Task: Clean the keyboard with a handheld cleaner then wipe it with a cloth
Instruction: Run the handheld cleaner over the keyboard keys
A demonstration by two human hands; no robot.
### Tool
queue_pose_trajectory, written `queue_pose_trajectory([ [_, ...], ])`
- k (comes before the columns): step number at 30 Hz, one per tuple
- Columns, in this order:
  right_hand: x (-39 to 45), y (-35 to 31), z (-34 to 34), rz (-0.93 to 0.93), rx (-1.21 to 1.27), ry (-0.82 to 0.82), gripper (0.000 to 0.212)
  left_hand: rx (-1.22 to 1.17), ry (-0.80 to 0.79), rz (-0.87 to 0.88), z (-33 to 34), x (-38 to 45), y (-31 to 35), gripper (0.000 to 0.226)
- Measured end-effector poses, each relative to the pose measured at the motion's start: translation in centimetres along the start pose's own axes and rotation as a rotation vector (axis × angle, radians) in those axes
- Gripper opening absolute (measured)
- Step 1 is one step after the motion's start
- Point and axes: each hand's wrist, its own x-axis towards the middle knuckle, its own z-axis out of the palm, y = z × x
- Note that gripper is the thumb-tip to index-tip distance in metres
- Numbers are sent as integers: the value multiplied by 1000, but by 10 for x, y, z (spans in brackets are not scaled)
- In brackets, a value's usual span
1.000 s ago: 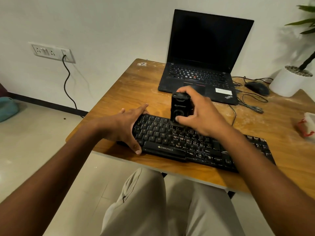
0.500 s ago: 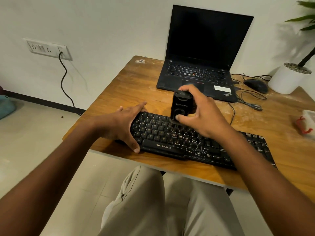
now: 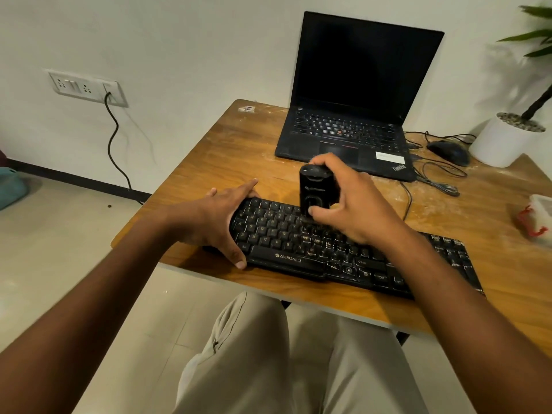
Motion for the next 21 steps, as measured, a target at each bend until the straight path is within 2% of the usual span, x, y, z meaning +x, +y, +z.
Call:
queue_pose_trajectory([
  [5,17,-8,32,-24,160,32,66,17,-3,-17,0,2,-1,154],
  [12,-5,15,3,101,34,-23,73,15,-8,4,0,2,-1,151],
  [16,0,11,-4,73,74,0,68,31,-2,18,0,3,-5,153],
  [21,19,-9,26,-25,213,31,66,27,1,-6,0,4,-3,155],
])
